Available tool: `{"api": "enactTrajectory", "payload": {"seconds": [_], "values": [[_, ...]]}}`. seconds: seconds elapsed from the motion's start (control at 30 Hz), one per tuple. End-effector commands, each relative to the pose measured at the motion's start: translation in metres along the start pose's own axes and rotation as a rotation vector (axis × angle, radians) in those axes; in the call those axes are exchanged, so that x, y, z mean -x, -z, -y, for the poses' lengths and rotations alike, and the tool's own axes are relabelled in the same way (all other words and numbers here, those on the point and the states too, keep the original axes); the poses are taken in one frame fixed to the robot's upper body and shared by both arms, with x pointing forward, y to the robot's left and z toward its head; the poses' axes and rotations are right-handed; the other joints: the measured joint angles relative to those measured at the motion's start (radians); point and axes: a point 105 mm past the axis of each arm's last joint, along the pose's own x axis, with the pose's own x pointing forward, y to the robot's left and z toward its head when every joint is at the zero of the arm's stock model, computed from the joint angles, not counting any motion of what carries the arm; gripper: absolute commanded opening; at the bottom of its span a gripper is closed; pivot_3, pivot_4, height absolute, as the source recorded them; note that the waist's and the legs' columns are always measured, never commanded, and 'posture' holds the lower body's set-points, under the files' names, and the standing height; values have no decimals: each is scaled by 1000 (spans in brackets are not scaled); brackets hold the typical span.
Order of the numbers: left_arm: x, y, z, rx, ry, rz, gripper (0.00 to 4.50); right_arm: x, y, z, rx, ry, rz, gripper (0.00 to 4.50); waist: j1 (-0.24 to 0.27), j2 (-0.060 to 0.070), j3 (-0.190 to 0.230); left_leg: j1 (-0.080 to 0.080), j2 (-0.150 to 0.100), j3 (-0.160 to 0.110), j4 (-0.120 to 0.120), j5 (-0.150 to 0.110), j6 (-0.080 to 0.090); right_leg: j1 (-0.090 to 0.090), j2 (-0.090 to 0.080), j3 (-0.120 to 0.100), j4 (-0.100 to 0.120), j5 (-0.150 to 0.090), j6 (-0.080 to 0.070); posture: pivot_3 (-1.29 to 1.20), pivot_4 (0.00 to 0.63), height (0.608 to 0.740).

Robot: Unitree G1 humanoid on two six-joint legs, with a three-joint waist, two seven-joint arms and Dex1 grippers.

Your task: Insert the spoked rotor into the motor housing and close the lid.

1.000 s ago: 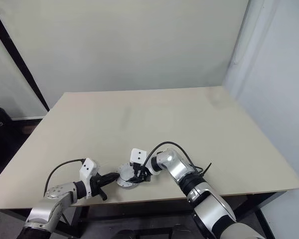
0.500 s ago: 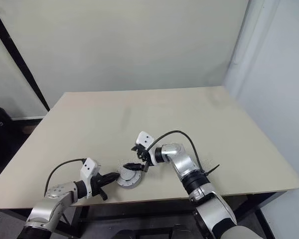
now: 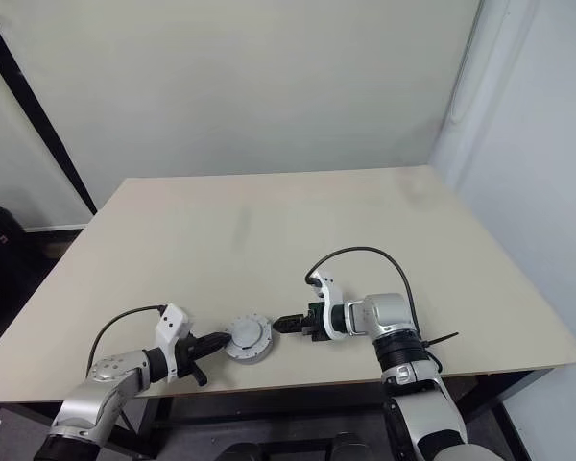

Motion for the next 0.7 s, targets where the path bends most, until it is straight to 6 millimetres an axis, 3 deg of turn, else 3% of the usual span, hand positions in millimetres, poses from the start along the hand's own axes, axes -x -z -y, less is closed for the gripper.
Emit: {"api": "enactTrajectory", "payload": {"seconds": [0.03, 0.7], "values": [[-8, 4, 8, -5, 35, -26, 0, 0, -7, -9, -74, -64, 40, 4492, 0, 0, 0, 0, 0, 0, 0, 0, 0, 0, 0, 0, 0, 0, 0, 0, 0, 740], [-8, 3, 7, -3, 28, -18, 0, -40, 10, -30, -262, -172, 35, 4492, -1, 1, 0, 0, 0, 0, 0, 0, 0, -1, -1, 0, -1, 0, 0, 0, 0, 740]]}}
